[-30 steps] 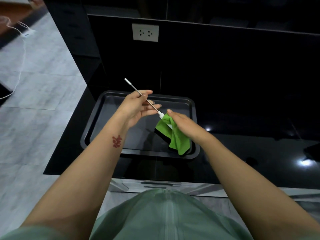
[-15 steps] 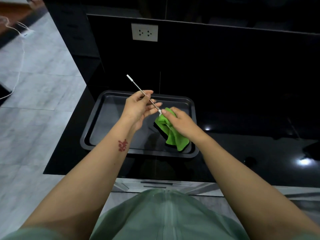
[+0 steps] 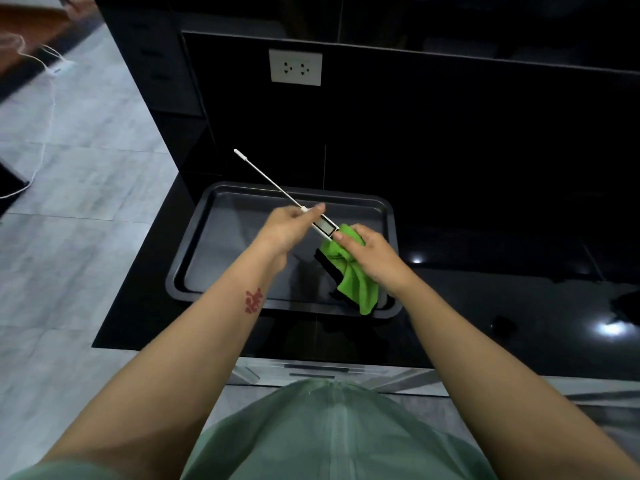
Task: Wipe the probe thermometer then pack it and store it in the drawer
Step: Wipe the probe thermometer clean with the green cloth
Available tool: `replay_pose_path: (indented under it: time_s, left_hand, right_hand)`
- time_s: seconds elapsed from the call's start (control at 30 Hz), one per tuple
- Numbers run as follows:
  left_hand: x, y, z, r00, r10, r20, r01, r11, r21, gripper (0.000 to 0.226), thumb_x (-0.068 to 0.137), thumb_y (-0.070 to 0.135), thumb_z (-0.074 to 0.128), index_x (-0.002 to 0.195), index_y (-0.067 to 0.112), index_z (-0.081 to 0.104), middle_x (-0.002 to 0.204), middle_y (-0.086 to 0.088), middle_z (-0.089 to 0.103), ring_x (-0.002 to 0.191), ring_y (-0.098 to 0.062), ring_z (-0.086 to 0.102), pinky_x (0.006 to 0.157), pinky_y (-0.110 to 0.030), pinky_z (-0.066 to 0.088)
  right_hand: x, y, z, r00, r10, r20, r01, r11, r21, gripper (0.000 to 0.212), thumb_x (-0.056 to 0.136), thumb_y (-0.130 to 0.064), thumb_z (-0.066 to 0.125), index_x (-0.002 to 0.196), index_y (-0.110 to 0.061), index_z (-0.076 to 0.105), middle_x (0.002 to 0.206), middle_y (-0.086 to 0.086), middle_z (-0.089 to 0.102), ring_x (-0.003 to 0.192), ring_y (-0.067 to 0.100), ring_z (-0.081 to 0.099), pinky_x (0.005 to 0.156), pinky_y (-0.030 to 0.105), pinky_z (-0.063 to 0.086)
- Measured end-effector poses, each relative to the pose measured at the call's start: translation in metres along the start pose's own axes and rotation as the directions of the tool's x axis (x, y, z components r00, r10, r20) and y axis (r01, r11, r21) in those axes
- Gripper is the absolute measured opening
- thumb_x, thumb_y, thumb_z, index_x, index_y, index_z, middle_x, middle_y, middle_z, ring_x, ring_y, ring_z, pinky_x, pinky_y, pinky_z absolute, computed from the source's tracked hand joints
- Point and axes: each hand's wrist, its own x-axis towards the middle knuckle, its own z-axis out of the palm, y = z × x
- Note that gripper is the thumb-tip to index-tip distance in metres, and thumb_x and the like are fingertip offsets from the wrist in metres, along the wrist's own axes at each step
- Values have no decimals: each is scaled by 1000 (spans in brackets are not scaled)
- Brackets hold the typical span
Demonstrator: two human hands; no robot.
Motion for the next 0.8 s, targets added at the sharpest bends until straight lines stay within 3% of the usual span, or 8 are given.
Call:
replay_pose_path:
  time_s: [0.13,0.27,0.33,0.43,0.6,0.7,0.8]
  left_hand:
    - [2,-11,6,999,34,0,-34,999,14,19,94,29,61,85,13,58,89,-5,51,87,-14,44,63,-16,32]
    - [5,-5,-5,1000,-5,-29,2,993,-115,13,100,25,48,89,18,51,98,-10,62,90,-22,60,73,-25,46]
    - [0,0,-12,995,-55,81,73,968,-238,13,103,24,41,92,20,44,104,-15,66,92,-30,67,83,-41,54]
    - [-13,2,-21,957,-83,276,163,945,-282,4,104,19,38,107,16,39,97,-16,62,89,-38,68,80,-53,57]
    - [-25,-13,-18,860,-88,502,121,992,-34,21,100,20,50,121,17,51,97,-8,68,77,-28,69,62,-36,58]
    - [-31,-23,-8,854,-72,516,70,997,23,13,98,25,54,107,17,58,99,-4,73,62,-17,65,54,-25,51]
    - [-33,-31,-1,858,-81,507,69,997,42,10,96,28,57,99,19,60,99,-5,74,60,-16,64,51,-22,50]
  right_hand:
    - [3,7,-4,998,55,7,-55,998,3,35,94,-46,55,112,-17,63,105,2,70,98,15,68,88,29,49]
    - [6,21,-16,988,134,-82,-124,985,120,25,96,-37,56,100,-12,61,94,7,68,87,18,66,84,35,50]
    - [9,26,-24,976,187,-114,-167,972,165,17,97,-31,56,97,-14,58,90,5,66,83,16,64,81,35,51]
    - [12,24,-33,951,283,-126,-231,919,318,6,96,-18,54,97,-13,55,89,7,64,79,18,63,77,34,51]
    - [16,13,-42,969,219,-118,-134,859,494,20,99,-19,52,110,-4,61,99,13,69,89,22,67,85,38,54]
    - [20,8,-44,978,160,-131,-70,853,518,24,99,-22,52,110,-5,65,98,12,72,88,21,71,82,35,58]
    - [22,3,-42,982,127,-140,-43,871,489,21,97,-23,56,106,-7,67,92,10,74,81,18,72,77,33,60]
